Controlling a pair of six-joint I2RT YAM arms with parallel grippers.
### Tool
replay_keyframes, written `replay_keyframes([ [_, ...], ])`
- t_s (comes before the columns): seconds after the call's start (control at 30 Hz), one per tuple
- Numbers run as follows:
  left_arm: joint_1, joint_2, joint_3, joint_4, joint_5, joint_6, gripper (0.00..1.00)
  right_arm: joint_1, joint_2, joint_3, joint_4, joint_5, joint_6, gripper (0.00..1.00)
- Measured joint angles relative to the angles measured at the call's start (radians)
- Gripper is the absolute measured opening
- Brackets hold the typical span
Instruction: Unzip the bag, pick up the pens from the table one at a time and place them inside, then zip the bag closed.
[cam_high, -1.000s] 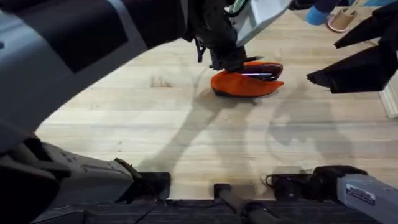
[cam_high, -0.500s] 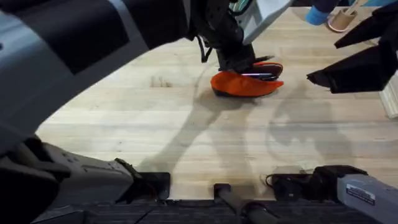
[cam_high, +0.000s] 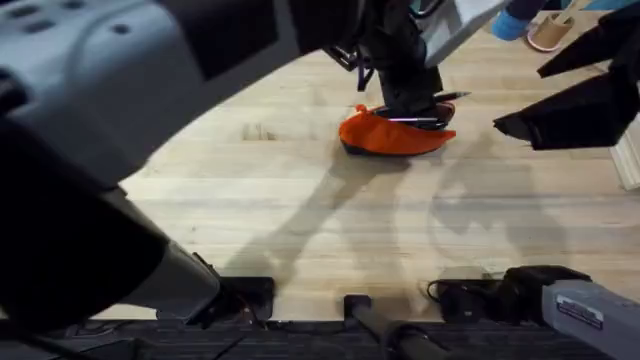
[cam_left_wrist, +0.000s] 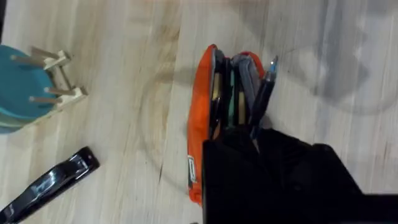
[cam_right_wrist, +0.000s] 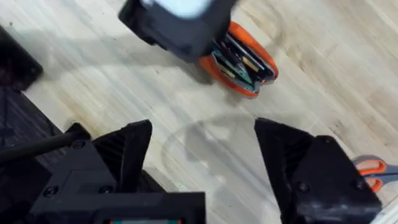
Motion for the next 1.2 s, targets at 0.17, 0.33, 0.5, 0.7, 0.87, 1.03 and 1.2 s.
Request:
replay_keyframes([
  [0.17,-0.018,0.035,0.015,0.000,0.001,-0.003,0.040,0.000,0.000,0.000,0.000,0.000,0.000,0.996],
  [0.33,-0.023,0.058,0.023,0.006,0.004,0.000,0.040,0.000,0.000,0.000,0.000,0.000,0.000,0.996],
  [0.5,-0.023,0.080,0.023,0.020,0.003,0.016,0.040,0.000,0.000,0.000,0.000,0.000,0.000,0.996],
  [0.7,-0.023,0.083,0.023,0.045,0.003,0.024,0.040,0.000,0.000,0.000,0.000,0.000,0.000,0.996],
  [0.87,-0.023,0.085,0.023,0.053,0.004,0.027,0.040,0.000,0.000,0.000,0.000,0.000,0.000,0.995],
  [1.03,-0.023,0.099,0.023,0.056,0.004,0.028,0.040,0.000,0.000,0.000,0.000,0.000,0.000,0.996],
  [1.2,-0.023,0.130,0.023,0.056,0.003,0.028,0.040,0.000,0.000,0.000,0.000,0.000,0.000,0.996],
])
